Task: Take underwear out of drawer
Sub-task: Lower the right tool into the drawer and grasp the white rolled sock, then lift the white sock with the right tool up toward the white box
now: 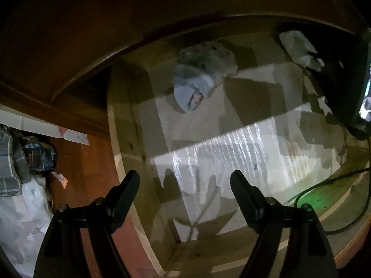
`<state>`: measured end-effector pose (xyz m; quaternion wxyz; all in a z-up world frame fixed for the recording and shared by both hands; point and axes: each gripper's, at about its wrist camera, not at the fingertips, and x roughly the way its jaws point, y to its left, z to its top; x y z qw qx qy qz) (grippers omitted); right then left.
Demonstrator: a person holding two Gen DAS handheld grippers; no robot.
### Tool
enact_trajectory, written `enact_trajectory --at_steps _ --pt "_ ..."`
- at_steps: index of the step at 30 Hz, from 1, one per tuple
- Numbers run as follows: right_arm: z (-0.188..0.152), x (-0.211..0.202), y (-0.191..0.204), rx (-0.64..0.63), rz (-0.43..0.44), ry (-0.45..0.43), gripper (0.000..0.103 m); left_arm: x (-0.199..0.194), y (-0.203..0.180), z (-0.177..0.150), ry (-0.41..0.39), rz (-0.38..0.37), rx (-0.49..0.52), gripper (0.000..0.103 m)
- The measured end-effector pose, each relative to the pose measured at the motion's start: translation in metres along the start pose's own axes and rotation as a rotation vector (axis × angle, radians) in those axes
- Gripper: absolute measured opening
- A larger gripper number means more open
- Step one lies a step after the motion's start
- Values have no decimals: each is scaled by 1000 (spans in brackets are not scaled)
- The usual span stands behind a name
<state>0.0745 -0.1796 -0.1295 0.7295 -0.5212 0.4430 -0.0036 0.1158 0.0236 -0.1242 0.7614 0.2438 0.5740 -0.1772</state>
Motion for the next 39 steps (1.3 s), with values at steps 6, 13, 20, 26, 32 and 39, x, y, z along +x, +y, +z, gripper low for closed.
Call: enact_trajectory --at_steps 6,13,20,26,32,39 --pt "-1 -20 -32 189 229 -12 22 1 2 -1 5 -5 -13 78" --pt "-14 -36 -35 250 354 -27 22 1 4 -1 1 -4 -12 78" --pt "5 -40 -27 264 278 -30 43 -3 7 1 -16 -8 -29 78" --pt "17 -34 -23 233 193 -45 60 -3 6 2 -30 2 -31 78" --pt "27 -11 -14 179 208 -14 60 0 0 -1 -28 29 -1 78" --pt "30 -2 -6 153 223 -11 47 2 -1 -1 -27 43 16 78"
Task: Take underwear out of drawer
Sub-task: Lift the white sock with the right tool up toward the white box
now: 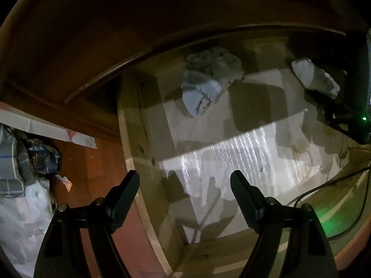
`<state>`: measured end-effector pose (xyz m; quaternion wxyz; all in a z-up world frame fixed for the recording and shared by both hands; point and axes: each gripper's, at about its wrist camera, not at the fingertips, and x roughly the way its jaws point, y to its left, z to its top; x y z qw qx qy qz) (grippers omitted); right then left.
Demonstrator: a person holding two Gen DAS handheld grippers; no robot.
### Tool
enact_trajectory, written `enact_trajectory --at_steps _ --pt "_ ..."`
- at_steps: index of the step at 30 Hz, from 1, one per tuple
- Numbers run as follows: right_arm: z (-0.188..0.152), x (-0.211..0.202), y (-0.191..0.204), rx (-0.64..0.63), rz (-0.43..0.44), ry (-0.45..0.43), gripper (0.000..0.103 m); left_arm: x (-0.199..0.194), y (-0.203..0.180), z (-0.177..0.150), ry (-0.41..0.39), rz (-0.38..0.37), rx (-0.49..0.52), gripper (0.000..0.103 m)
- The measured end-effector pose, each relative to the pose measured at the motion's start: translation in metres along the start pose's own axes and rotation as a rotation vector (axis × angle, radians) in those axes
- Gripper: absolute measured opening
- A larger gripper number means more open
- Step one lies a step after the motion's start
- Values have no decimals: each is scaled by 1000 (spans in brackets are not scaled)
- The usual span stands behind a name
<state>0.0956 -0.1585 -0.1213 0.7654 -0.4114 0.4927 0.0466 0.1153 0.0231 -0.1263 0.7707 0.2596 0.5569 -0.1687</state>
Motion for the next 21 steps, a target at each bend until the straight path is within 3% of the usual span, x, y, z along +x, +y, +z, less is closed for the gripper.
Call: enact_trajectory --at_steps 5,13,21 --pt "-2 -5 -1 28 46 -5 39 1 -2 0 1 17 21 78" --pt "-15 -60 -6 87 95 -80 39 -4 -1 -2 -19 -7 15 78" --pt "-41 -119 -51 290 182 -203 39 -20 -2 -3 -102 -44 13 78"
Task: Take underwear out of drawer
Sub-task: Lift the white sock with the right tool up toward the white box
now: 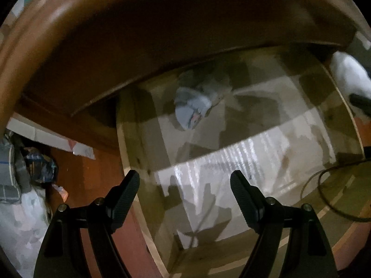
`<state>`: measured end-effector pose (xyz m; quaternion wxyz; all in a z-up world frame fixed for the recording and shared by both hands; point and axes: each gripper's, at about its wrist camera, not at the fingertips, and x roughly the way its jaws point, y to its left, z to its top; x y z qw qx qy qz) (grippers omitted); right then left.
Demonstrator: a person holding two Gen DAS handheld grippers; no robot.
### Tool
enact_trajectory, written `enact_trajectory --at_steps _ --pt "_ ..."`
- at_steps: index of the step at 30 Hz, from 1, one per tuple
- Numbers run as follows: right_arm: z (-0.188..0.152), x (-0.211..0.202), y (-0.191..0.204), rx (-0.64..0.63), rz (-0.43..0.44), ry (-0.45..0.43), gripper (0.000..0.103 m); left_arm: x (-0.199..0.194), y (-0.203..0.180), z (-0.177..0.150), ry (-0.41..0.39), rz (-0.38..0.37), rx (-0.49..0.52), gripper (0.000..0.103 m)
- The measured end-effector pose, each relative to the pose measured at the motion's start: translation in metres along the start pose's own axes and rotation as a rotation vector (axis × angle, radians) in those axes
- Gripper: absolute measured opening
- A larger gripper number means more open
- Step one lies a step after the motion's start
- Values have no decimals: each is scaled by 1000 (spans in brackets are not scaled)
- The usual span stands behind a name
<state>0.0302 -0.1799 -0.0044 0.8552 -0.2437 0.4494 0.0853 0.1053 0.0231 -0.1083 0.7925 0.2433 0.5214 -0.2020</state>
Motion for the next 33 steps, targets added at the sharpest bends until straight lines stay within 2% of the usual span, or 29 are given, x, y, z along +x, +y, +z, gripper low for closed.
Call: enact_trajectory --at_steps 1,4,8,13,17,21,29,33 --pt "1 -21 -2 46 12 -23 39 -2 -2 0 -11 -1 12 78" --pt "-3 -40 -15 155 43 -83 39 -3 -9 -1 -32 24 63 78" --pt "-14 -76 -36 279 45 -154 39 4 -15 1 -7 49 94 78" --pt "-26 -98 -60 399 22 -221 39 14 -13 8 22 67 99 78" --pt "-25 -103 -74 474 -17 -214 39 21 -14 14 29 56 101 78" --pt "-23 -109 -80 513 -69 -203 39 21 -23 14 12 65 165 78" --pt "-25 -122 -102 626 -146 -199 39 27 -34 9 41 48 239 79" --pt "-18 -126 -121 694 -178 -211 39 28 -38 11 42 70 307 79"
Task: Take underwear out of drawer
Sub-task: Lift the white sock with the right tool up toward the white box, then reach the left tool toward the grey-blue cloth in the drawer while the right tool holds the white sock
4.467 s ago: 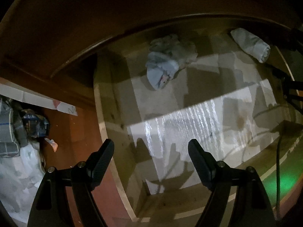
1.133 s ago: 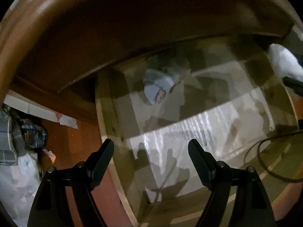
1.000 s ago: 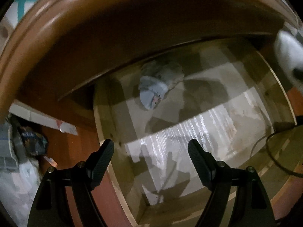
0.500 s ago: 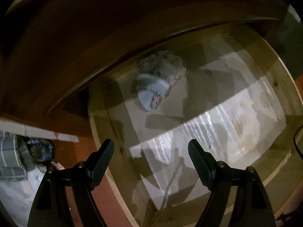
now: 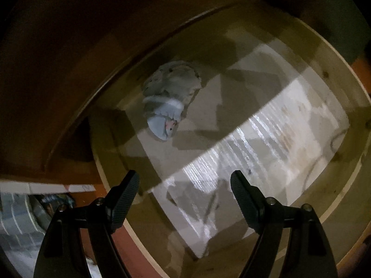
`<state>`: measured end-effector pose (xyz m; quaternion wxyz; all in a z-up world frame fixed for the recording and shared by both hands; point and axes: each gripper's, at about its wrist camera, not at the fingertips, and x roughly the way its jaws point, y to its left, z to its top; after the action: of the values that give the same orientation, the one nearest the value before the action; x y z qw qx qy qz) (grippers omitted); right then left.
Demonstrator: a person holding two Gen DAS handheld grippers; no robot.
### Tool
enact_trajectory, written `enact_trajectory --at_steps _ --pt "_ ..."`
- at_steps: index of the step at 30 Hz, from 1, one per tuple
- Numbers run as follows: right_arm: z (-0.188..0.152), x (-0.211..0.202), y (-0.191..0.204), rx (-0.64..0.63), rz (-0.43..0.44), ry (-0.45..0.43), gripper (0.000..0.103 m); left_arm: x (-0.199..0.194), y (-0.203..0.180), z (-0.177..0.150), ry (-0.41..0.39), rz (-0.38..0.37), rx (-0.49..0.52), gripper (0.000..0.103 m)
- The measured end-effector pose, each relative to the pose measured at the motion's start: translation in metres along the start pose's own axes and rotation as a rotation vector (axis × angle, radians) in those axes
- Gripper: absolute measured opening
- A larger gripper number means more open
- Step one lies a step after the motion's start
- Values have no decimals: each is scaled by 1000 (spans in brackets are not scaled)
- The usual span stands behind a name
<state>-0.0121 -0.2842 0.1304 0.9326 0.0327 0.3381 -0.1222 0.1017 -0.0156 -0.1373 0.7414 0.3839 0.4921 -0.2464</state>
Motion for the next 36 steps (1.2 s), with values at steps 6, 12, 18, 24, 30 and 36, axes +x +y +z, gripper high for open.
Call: enact_trajectory --at_steps 6,12,18,24,30,36 --pt "21 7 -5 56 -43 6 39 7 -4 -2 10 12 52 79" --pt "33 14 -6 64 -56 -2 39 15 -6 1 17 43 81 79" --pt "27 16 -11 53 -55 -38 39 28 -12 4 33 64 119 79" --pt "21 22 -12 45 -40 -37 39 36 -24 15 23 197 263 79" --pt "20 22 -4 8 -21 -53 39 43 -46 17 -80 405 392 79" --pt "19 24 -3 7 -7 -46 40 56 -59 12 -89 489 478 71"
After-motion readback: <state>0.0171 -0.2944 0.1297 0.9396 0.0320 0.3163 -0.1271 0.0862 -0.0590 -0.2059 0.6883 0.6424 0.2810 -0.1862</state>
